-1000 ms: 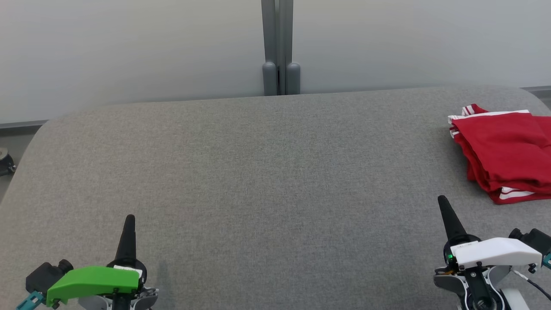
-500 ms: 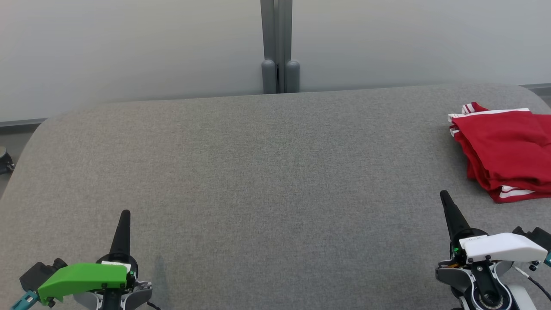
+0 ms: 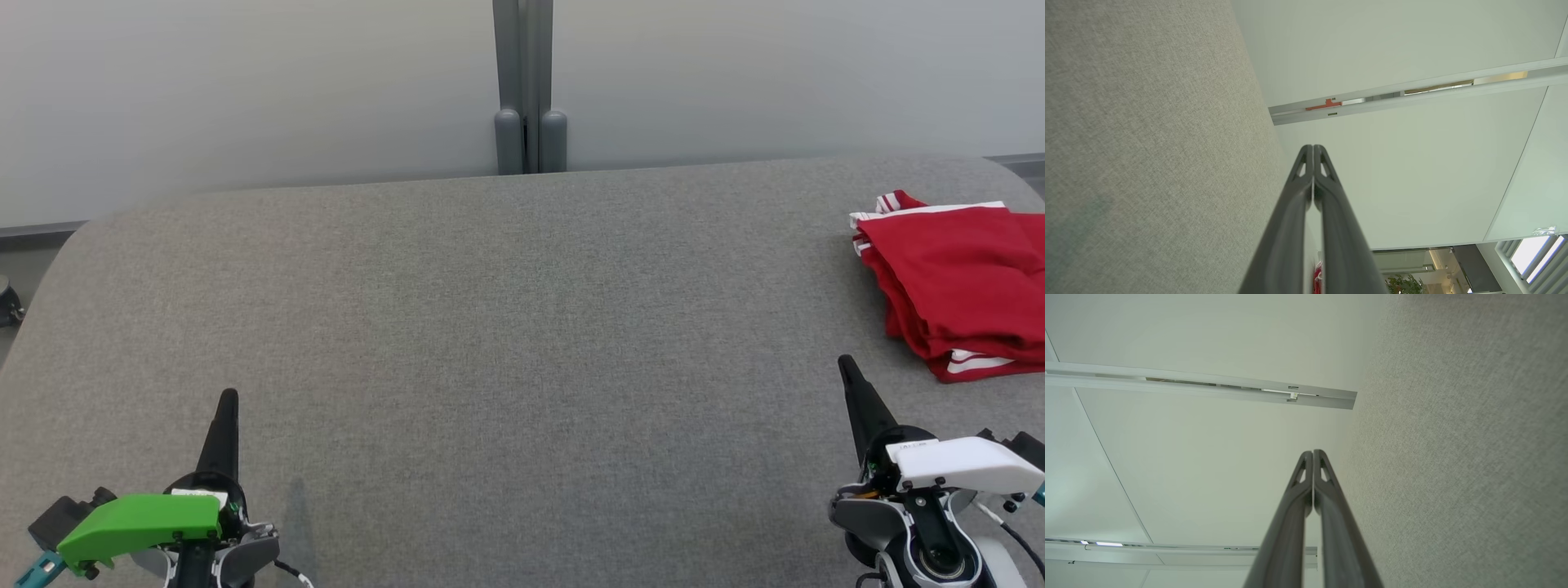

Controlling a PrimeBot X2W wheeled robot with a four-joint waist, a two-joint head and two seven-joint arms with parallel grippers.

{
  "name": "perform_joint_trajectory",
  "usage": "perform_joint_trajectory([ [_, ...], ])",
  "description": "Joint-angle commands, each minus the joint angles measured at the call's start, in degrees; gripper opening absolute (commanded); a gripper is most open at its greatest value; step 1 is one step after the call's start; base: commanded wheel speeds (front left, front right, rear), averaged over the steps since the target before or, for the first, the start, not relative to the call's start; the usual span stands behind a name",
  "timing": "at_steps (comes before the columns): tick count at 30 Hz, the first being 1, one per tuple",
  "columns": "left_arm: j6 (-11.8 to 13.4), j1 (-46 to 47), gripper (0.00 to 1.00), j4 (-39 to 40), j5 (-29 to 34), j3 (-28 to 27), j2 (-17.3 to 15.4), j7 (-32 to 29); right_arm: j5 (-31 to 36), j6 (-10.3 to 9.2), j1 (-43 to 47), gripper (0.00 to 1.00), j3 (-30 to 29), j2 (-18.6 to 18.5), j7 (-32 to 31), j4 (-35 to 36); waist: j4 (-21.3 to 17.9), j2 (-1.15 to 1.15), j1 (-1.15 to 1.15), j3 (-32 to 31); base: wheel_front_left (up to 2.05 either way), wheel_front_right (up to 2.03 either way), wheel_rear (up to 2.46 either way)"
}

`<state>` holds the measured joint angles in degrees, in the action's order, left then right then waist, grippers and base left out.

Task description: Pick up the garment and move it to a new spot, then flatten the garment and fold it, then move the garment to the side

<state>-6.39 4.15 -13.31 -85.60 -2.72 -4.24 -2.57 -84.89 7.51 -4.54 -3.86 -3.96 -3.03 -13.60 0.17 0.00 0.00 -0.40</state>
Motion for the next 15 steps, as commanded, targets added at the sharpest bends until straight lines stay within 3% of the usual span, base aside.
perform_joint_trajectory([
  [1, -0.37, 1.32, 0.0, -0.02, -1.19, -0.43, -0.16, -0.43, -1.28, -0.02, -1.02, 0.0, -0.27, 0.01, -0.47, 0.0, -0.01, 0.0, 0.0, 0.04, 0.0, 0.0, 0.0],
  [15, -1.06, 1.99, 0.0, -0.57, -6.53, -1.78, 0.0, -2.08, -6.64, -0.02, -1.68, 0.0, -1.2, 0.16, -2.07, -0.3, -0.12, 0.0, 0.0, 0.41, 0.0, 0.0, 0.0],
])
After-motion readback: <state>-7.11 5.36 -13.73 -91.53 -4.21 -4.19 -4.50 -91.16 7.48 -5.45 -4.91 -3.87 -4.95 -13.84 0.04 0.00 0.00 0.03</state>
